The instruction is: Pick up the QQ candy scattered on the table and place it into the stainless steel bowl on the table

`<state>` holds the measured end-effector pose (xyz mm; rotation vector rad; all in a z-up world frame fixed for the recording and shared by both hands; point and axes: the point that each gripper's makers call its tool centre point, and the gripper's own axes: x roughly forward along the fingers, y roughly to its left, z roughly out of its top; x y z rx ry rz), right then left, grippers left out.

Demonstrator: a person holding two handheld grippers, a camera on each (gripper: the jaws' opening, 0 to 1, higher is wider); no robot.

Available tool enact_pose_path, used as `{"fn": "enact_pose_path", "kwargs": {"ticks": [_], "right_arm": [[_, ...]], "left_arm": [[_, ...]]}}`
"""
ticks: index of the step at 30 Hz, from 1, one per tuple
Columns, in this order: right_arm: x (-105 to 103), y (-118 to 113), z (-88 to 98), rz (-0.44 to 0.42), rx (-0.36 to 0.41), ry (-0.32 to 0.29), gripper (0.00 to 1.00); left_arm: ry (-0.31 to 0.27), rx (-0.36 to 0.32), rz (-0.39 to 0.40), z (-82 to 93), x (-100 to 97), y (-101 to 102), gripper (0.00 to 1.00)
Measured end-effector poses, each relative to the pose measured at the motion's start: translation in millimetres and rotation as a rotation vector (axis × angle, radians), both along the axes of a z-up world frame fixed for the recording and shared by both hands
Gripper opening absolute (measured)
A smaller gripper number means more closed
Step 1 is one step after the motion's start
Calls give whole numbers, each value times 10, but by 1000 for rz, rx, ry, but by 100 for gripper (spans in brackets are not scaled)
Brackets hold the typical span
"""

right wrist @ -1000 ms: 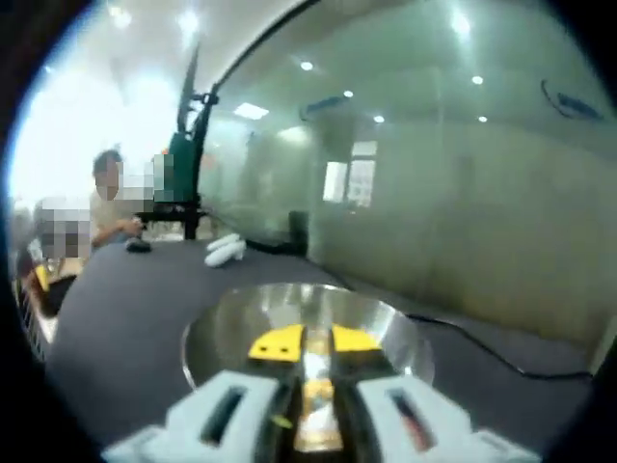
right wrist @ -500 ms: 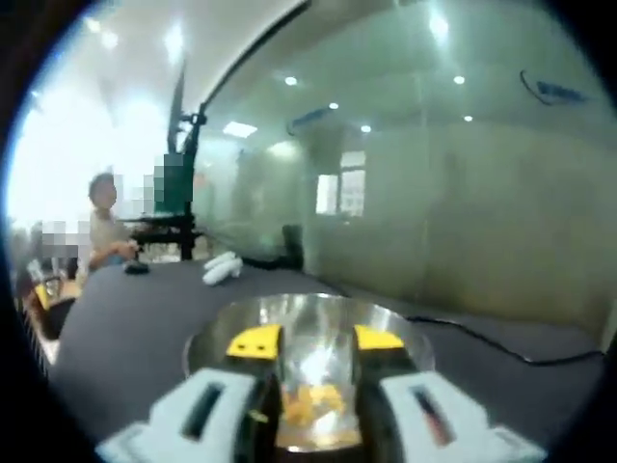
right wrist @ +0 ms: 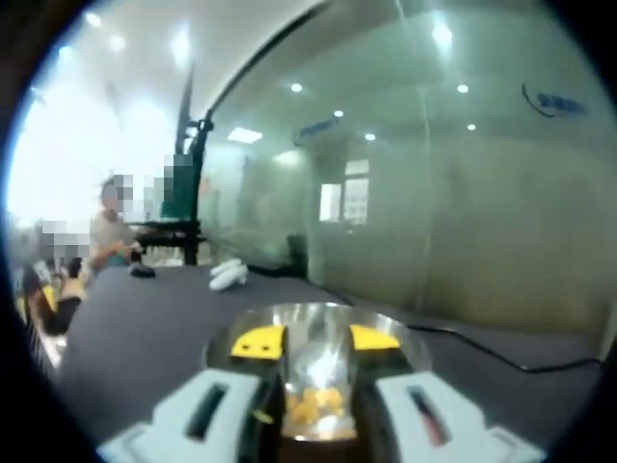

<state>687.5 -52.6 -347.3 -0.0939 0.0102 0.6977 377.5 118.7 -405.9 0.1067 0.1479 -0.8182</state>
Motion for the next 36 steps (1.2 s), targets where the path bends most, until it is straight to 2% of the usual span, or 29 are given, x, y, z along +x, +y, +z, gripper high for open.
{"fn": "enact_pose_path", "kwargs": {"ticks": [10,25,31,36], "right_arm": [[-175,-1,128,21,42,-15,25],[-363,124,103,70,16,-17,24],[-397,68,169,64,37,-26,24],[-511,11,240,63,65,-43,23]], "left_arm": [[4,3,-5,-21,27,-21,41],[5,6,-5,-33,33,-24,41],[1,2,-3,-28,36,-15,41],[-1,-8,-3,-29,29,-12,41]]}}
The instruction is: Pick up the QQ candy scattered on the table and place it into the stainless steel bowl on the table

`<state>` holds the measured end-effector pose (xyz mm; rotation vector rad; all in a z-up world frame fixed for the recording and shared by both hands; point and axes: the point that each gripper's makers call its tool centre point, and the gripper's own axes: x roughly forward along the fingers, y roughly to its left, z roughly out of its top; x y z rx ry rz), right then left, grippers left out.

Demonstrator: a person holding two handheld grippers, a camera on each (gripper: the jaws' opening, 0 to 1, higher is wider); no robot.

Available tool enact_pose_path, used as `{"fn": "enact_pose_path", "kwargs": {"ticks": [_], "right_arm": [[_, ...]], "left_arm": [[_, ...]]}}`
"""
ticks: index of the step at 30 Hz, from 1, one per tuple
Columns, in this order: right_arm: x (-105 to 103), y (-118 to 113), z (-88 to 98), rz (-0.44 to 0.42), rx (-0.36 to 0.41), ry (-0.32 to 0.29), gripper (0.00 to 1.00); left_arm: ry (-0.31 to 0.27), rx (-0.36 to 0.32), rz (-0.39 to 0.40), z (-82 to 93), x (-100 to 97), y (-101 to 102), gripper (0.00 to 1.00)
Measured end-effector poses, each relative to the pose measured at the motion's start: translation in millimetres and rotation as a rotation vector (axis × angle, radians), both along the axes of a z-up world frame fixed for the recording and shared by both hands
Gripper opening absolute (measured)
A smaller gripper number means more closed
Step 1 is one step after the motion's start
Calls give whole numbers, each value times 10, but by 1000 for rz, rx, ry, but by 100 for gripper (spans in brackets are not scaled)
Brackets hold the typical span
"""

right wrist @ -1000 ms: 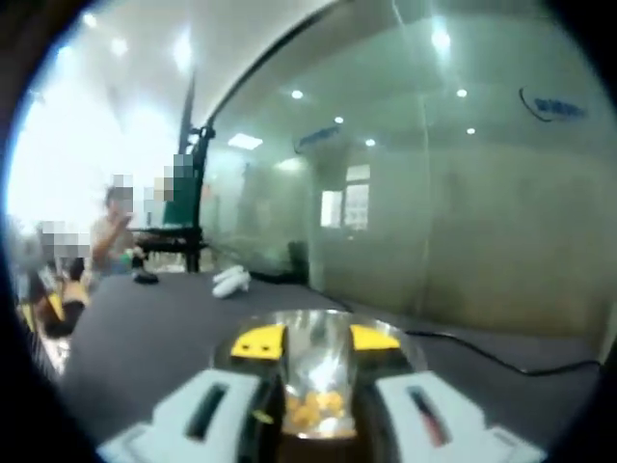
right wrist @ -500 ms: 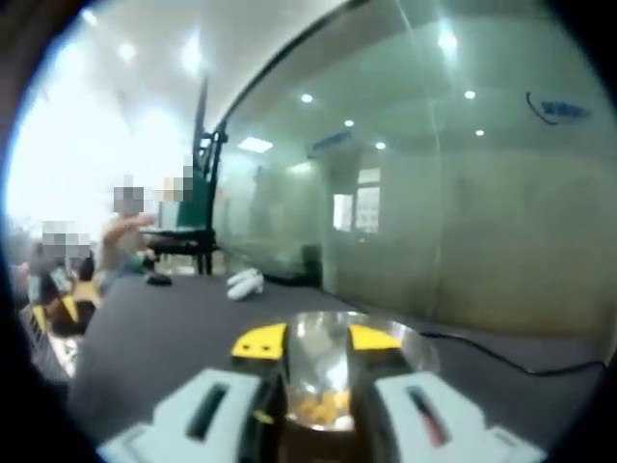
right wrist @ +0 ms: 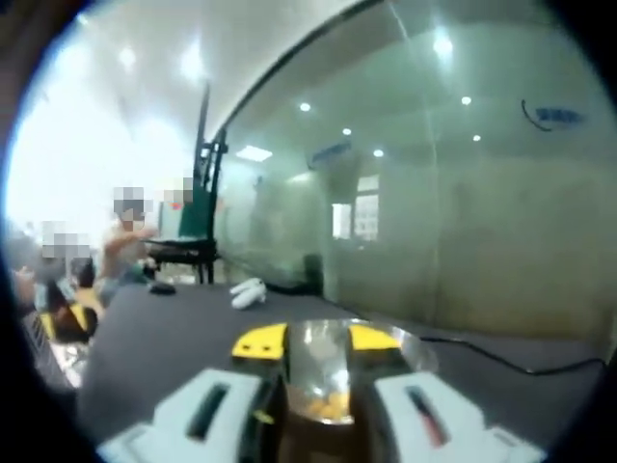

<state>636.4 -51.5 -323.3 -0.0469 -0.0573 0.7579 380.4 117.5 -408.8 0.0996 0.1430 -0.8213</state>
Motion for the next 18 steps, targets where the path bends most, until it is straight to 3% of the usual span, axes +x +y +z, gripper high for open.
{"fn": "enact_pose_path", "kwargs": {"ticks": [18], "right_arm": [[-184,-233,-39,9,57,-8,20]], "left_arm": [[-10,-13,-1,13,-22,35,41]]}}
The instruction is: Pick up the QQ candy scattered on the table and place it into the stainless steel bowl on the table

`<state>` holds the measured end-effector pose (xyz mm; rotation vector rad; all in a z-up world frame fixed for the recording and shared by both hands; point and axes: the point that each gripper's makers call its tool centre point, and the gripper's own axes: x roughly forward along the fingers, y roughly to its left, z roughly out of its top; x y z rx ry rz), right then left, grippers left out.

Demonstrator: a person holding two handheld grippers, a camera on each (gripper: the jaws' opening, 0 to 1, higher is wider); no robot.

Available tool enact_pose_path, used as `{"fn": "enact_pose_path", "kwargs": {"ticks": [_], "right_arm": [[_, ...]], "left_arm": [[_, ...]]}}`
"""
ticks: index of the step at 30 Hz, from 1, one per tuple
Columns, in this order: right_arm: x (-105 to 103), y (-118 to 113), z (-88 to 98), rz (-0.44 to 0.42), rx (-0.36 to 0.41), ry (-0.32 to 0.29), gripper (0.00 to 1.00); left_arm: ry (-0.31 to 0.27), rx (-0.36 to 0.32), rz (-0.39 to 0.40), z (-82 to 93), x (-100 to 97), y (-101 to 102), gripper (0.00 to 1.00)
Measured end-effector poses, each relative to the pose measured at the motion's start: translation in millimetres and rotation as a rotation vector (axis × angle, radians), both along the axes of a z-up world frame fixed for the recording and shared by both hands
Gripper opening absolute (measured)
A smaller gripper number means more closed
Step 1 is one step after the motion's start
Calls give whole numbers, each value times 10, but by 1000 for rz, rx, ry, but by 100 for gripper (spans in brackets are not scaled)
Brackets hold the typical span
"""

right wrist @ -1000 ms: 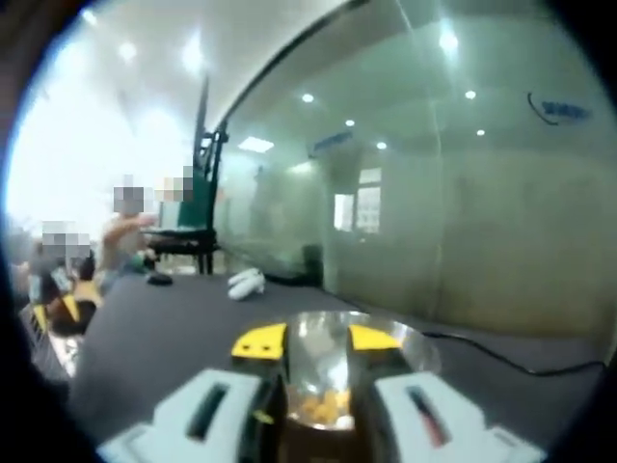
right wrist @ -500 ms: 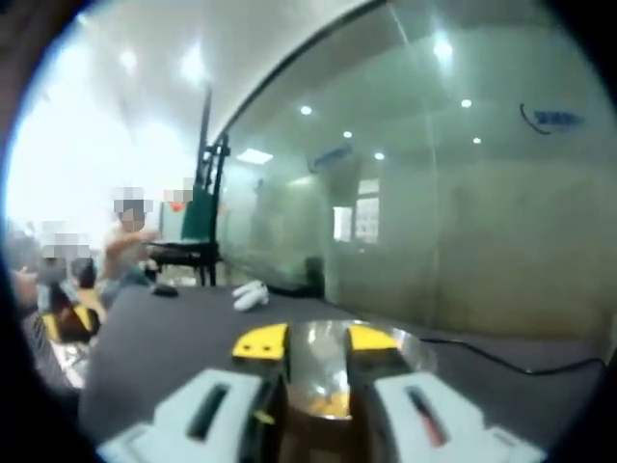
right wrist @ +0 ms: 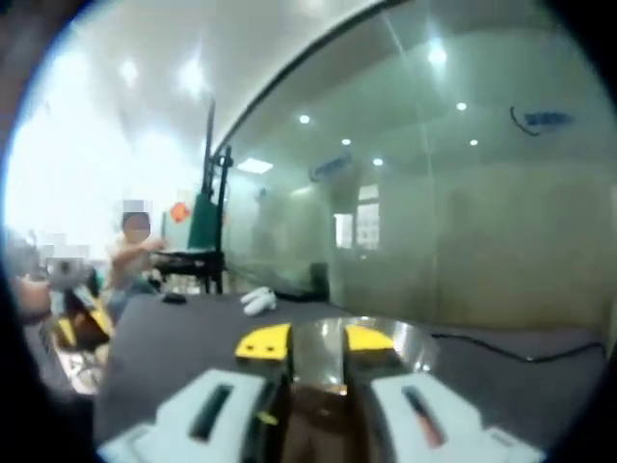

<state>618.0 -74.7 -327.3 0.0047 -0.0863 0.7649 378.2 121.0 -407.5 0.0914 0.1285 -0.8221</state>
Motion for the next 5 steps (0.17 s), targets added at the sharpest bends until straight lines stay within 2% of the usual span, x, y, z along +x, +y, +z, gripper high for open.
{"fn": "enact_pose_path", "kwargs": {"ticks": [5], "right_arm": [[-44,-46,7,4,42,-1,19]], "left_arm": [[-2,-3,3,5,-8,20,41]]}}
